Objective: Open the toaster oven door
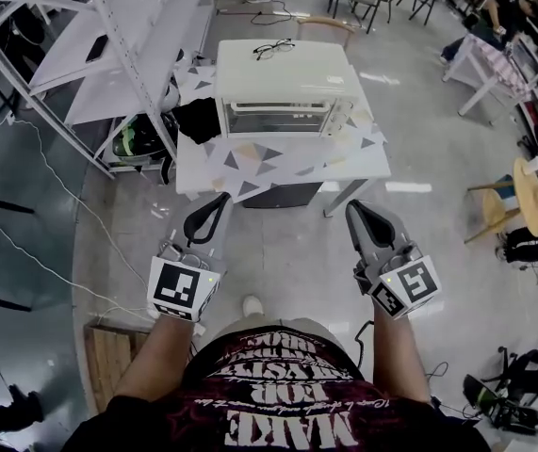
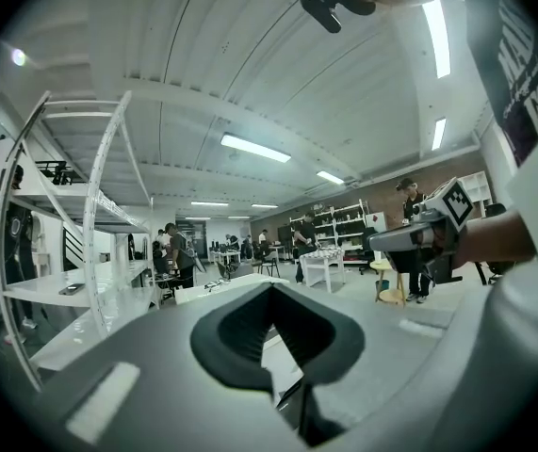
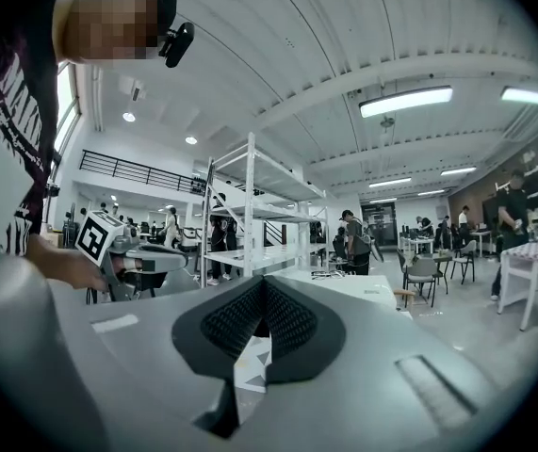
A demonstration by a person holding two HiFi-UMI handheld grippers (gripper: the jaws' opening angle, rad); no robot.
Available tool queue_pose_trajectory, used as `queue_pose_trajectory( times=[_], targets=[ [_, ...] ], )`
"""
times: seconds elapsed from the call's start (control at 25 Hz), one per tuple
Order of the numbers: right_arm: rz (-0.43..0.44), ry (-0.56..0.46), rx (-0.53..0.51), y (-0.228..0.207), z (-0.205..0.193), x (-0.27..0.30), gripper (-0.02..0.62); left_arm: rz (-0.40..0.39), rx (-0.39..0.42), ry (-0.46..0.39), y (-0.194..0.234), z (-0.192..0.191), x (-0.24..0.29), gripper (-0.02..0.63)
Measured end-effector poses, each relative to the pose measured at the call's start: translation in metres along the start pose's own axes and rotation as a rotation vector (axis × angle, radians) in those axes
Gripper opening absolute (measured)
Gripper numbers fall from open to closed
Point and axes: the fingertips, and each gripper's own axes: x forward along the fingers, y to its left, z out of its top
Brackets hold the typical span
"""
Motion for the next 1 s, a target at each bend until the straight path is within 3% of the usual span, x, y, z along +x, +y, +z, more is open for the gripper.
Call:
queue_pose_trajectory(
  times=[0.64, 1.0],
  targets=[
    [0.046, 0.044, -0.007, 0.016, -0.002, 0.025, 0.025, 0.022, -0.046, -0.012, 0.029, -0.007, -0.001, 0.0],
    [0.046, 0.054, 0.024, -0.01, -0.01, 0.033, 0.026, 0.033, -0.052, 0.018, 0.033, -0.017, 0.019, 0.0]
  ],
)
